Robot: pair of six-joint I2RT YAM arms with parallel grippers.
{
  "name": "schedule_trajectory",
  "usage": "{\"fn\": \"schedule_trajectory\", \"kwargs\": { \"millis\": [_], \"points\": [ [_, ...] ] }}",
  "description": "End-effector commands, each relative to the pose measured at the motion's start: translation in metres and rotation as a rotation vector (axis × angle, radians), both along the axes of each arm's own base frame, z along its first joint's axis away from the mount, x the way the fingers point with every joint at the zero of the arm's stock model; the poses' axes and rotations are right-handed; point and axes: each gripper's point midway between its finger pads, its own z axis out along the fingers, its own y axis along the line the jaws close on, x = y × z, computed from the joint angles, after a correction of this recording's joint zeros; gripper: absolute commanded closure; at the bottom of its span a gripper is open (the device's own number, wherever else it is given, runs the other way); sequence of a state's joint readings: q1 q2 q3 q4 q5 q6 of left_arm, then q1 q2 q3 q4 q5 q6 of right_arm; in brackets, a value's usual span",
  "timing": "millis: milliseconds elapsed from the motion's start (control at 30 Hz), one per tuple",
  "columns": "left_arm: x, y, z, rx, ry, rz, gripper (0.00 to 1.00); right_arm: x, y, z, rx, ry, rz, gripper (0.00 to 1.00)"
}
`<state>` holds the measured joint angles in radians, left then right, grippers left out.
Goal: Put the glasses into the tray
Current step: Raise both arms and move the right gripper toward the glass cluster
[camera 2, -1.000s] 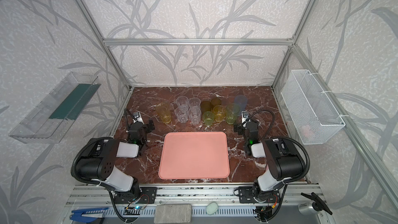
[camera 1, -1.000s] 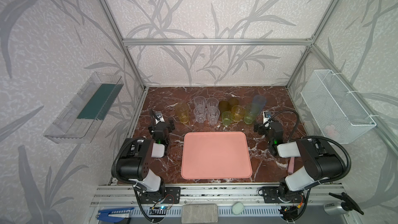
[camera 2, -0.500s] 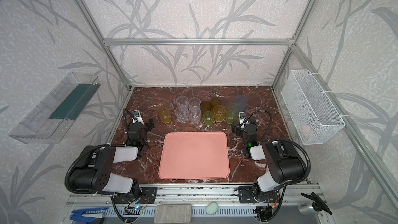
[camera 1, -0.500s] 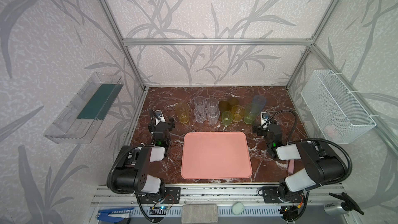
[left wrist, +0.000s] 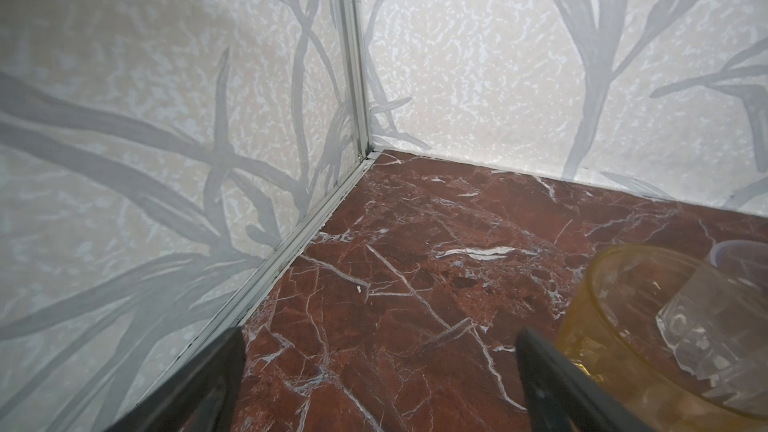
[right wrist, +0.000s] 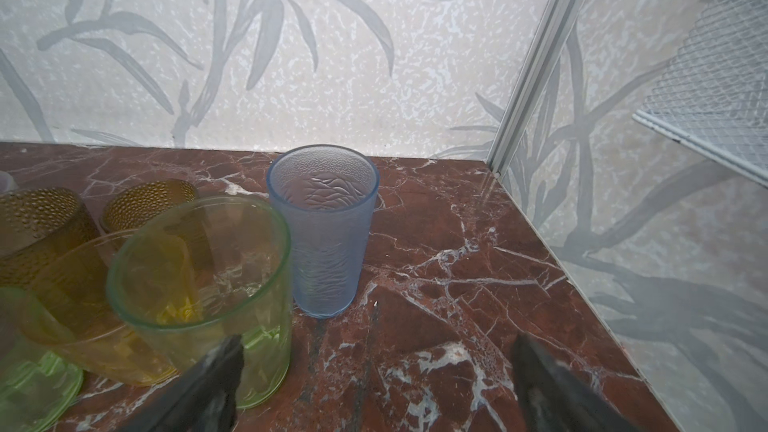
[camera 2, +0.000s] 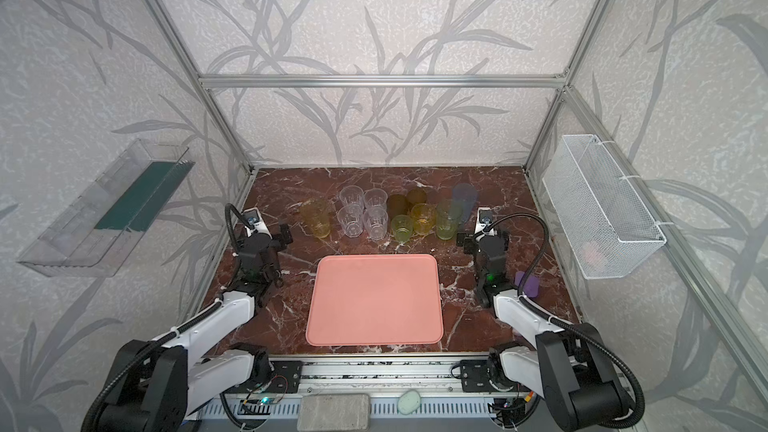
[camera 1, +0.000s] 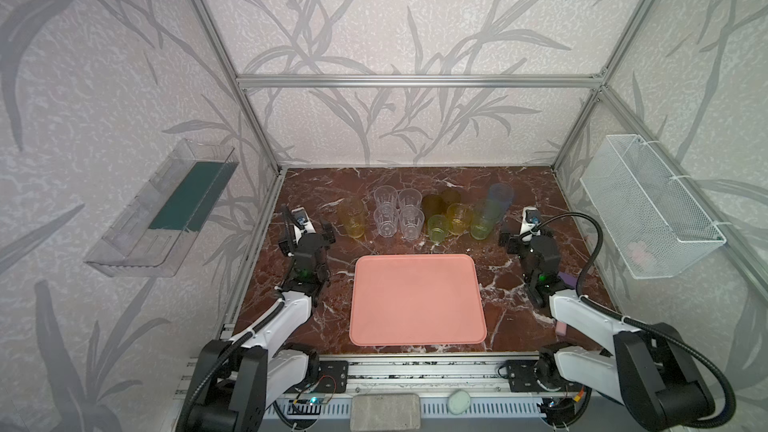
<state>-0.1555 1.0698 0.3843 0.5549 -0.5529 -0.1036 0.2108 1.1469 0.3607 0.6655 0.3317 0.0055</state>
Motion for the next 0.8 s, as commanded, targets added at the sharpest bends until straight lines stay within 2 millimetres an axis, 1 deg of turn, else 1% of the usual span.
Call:
{"fn": "schedule_trajectory", "kwargs": {
  "millis": [0,67,167,233,333,467,567,667,767],
  "points": [
    [-0.014,0.006,0.006,-0.07,-0.01,0.051,0.01,-0.005,0.005,0.0,0.086,0.091,0.005,0.01],
    [-0.021,0.006,0.013,-0.089,-0.005,0.056,0.01,-0.01,0.014,0.001,0.149,0.125,0.043,0.01],
    [-0.03,0.009,0.02,-0.117,0.016,0.079,0.01,-0.024,0.025,0.002,0.245,0.183,0.097,0.01],
    [-0.034,0.008,0.02,-0.136,0.048,0.081,0.01,-0.035,0.026,0.005,0.285,0.219,0.095,0.01],
    [-0.038,-0.001,0.016,-0.18,0.109,0.055,0.01,-0.054,0.032,0.013,0.329,0.277,0.132,0.01],
    [-0.039,-0.024,0.002,-0.253,0.209,-0.035,0.01,-0.079,0.041,0.018,0.391,0.4,0.162,0.01],
    [-0.044,-0.041,-0.005,-0.264,0.262,-0.095,0.01,-0.094,0.044,0.007,0.401,0.569,0.153,0.01],
    [-0.051,-0.059,-0.007,-0.283,0.282,-0.171,0.01,-0.102,0.06,0.001,0.41,0.675,0.236,0.01],
    [-0.058,-0.073,-0.01,-0.311,0.293,-0.233,0.01,-0.11,0.073,0.004,0.437,0.722,0.298,0.01]
  ]
}}
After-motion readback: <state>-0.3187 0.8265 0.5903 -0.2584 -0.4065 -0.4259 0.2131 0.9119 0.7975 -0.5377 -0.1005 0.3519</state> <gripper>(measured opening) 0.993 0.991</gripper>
